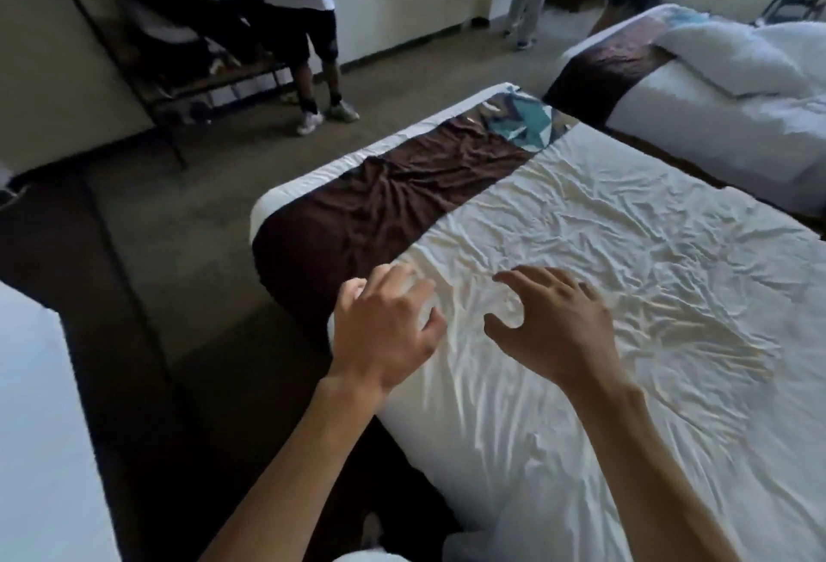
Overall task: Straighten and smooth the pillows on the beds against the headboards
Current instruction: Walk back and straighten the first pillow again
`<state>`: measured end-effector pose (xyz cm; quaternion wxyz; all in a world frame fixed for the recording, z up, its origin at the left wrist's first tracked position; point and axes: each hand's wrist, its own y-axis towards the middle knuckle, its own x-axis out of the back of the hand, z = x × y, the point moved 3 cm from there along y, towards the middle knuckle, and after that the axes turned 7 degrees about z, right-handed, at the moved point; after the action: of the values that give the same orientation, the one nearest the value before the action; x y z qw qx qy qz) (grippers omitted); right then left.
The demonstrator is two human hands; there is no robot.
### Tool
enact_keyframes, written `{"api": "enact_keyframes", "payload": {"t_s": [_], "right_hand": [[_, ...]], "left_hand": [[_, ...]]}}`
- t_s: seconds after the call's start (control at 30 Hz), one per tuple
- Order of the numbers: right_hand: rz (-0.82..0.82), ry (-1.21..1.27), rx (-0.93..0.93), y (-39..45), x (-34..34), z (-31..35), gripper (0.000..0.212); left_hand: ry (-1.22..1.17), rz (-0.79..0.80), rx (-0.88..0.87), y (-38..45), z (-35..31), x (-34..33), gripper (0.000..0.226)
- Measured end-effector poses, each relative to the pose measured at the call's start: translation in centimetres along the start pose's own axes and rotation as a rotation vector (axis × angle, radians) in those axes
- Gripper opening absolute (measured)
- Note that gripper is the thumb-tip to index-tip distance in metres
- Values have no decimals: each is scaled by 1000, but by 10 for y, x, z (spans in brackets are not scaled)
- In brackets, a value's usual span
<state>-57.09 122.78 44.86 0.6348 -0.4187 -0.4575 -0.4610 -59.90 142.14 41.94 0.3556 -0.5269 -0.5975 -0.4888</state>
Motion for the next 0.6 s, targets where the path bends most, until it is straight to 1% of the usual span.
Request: {"api": "enact_keyframes", "payload": {"t_s": [0.17, 0.27, 0.37, 0.6], "right_hand": [[71, -27, 110, 67, -30, 93, 64], [110, -26, 150, 102, -45, 141, 65], [137, -52, 190, 136, -57, 182, 68], [202, -85, 322, 230, -79, 263, 69]], "left_hand": [[82, 88, 141, 7, 110, 15, 36], [100, 132, 215, 15, 162, 23, 41], [115, 128, 258, 25, 203, 30, 49], [123, 105, 408, 61, 300, 39, 49]]}}
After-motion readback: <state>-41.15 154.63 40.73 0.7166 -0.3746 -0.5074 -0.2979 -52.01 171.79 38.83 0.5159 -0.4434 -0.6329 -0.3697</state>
